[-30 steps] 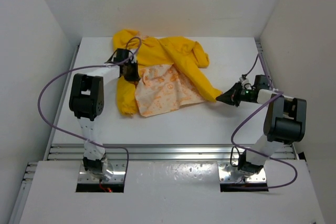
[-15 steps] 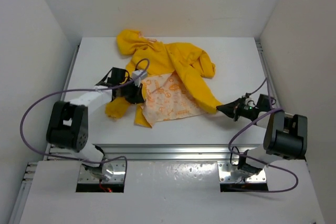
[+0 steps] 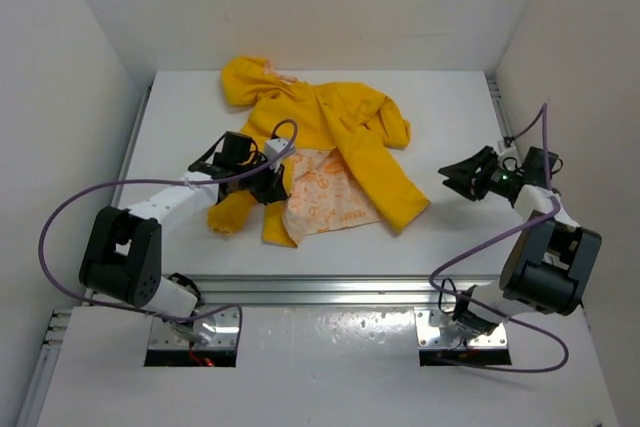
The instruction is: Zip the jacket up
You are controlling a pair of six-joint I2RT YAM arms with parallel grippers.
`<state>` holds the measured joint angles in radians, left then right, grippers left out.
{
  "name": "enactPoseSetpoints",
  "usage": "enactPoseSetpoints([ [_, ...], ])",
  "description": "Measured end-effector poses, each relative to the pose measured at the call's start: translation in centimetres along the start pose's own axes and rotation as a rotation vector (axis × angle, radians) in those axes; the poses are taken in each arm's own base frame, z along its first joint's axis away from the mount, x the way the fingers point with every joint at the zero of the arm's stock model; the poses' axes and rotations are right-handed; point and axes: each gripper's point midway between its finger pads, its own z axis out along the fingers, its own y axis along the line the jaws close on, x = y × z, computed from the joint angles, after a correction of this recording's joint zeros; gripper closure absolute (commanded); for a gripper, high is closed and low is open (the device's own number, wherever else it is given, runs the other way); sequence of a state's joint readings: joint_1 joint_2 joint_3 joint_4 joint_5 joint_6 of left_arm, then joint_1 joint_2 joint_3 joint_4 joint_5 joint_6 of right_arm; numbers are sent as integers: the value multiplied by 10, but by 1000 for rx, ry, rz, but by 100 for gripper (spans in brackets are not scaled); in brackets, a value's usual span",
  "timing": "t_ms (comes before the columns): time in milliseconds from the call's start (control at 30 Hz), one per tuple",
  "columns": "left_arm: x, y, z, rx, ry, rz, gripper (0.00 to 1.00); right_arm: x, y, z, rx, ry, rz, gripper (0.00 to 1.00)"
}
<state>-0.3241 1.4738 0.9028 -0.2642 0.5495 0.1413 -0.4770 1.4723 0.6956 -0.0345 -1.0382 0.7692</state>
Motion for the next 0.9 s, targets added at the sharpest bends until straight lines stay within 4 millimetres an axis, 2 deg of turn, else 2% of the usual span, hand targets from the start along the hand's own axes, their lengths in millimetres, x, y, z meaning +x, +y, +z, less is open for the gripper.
enactPoseSetpoints([
  [67, -1, -2, 1, 2, -4, -5, 100, 0, 0, -7, 39, 14, -98, 45],
  [133, -2, -2, 2, 2, -7, -10, 100, 3, 1, -15, 72, 35, -194, 33],
  [233, -3, 0, 2, -15, -8, -15, 100, 5, 9, -24, 125, 78, -414, 31],
  [300, -3, 2, 3, -32, -4, -19, 100, 13, 23, -21, 156, 145, -642, 30],
  [333, -2, 3, 3, -42, -2, -22, 100, 22, 33, -15, 159, 187, -781, 26],
  [400, -3, 4, 3, -62, -1, -34, 100, 52, 50, -6, 135, 271, -1030, 26],
  [500, -5, 6, 0, -91, -12, -59, 100, 104, 62, 1, 98, 412, -1315, 25],
  [567, -5, 6, -4, -111, -22, -68, 100, 129, 56, 5, 111, 502, -1444, 25],
  [633, -4, 5, -9, -125, -30, -79, 100, 146, 35, 8, 165, 596, -1529, 25],
  [700, -2, 5, -13, -140, -37, -85, 100, 155, 10, 9, 257, 690, -1589, 22],
  [800, -4, 3, -17, -152, -54, -95, 100, 151, -16, 11, 401, 784, -1648, 22],
  [900, -6, 3, -21, -158, -66, -100, 100, 143, -30, 14, 509, 834, -1685, 22],
])
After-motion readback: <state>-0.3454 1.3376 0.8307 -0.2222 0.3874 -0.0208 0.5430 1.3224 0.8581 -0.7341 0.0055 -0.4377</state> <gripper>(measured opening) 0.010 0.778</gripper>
